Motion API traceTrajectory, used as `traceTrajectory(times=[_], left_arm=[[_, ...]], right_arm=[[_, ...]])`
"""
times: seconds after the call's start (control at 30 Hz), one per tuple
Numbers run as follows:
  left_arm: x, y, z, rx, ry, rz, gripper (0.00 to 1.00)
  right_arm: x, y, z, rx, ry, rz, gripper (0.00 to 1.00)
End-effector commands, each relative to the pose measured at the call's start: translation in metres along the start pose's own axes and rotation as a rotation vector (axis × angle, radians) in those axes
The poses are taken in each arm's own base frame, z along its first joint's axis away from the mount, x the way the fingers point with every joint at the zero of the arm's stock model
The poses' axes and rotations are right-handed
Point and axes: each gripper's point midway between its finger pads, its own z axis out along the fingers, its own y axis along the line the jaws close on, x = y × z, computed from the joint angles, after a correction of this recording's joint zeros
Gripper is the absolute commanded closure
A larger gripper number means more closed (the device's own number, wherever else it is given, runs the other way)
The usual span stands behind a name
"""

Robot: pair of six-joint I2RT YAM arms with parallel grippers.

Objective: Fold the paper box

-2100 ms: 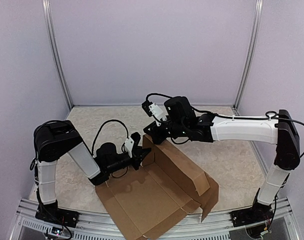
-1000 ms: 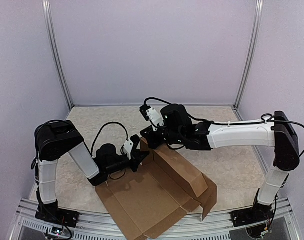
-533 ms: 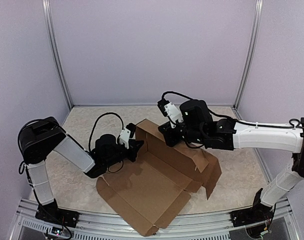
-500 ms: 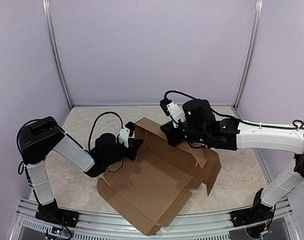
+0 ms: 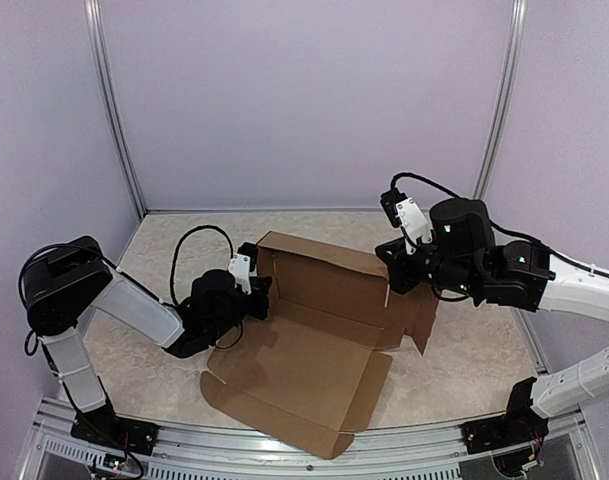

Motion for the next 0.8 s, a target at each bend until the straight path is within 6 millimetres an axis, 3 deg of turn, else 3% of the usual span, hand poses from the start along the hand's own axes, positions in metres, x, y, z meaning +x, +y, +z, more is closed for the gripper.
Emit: traceTrajectory(times=[0.0, 0.27, 0.53, 0.77], left_arm=[[0.003, 0.011, -0.011, -0.122, -0.005, -0.001, 1.0], [0.016, 0.026, -0.024, -0.232, 0.01, -0.023, 1.0], [0.012, 0.032, -0.039, -0.272, -0.013, -0.035, 1.0], [0.015, 0.028, -0.042, -0.263, -0.008, -0.039, 1.0]], right_arm=[[0.028, -0.022, 0.003, 0.106, 0.082, 0.021, 1.0], [0.046, -0.042, 0.004, 0.206, 0.117, 0.037, 1.0], [0.071, -0.049, 0.011, 0.236, 0.142, 0.069, 1.0], [0.066, -0.044, 0.022, 0.206, 0.108, 0.108, 1.0]])
